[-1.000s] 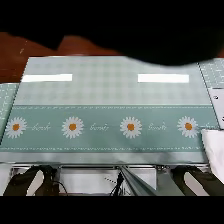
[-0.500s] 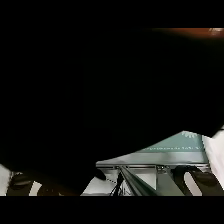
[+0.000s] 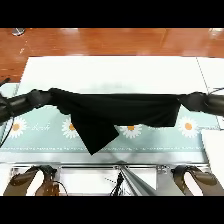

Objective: Fold the shirts.

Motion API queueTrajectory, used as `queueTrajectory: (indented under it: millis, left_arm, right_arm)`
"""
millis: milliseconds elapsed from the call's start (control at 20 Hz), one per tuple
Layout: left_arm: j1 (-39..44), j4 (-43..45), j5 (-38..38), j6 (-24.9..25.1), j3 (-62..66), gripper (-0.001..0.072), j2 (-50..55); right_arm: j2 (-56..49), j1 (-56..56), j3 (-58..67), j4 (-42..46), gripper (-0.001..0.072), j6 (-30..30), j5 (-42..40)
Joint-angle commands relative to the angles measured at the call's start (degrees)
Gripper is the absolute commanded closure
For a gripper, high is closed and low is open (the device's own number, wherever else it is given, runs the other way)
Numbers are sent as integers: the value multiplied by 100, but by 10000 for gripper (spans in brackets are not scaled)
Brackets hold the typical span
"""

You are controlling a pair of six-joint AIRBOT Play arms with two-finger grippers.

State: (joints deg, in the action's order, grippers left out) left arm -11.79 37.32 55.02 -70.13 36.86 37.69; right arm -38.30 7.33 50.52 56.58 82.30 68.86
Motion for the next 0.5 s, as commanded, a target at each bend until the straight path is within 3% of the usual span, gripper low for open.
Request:
queueTrajectory:
  millis: [0, 150, 300, 350, 400, 450]
  left_arm:
    - [4, -1554, -468, 1392, -245, 688, 1180]
    - [52, -2203, -463, 1952, -24, 688, 2271]
    - [229, -2216, -402, 1954, 245, 688, 2990]
    - [280, -2216, -313, 1952, 326, 644, 3099]
    - [302, -2210, -170, 1952, 424, 278, 3163]
    - [284, -2127, 48, 1937, 514, 4, 3161]
  right_arm:
    - [-1143, 7, -306, -105, 686, -116, -1714]
    - [-2540, 7, 280, -579, 685, -413, -2100]
    - [-3803, 15, 1084, -1021, 681, -378, -1969]
    - [-4116, 50, 1338, -1102, 554, -201, -1821]
    - [-4339, 111, 1567, -1158, 268, -181, -1600]
    - [-4507, 205, 1814, -1167, 85, -216, -1239]
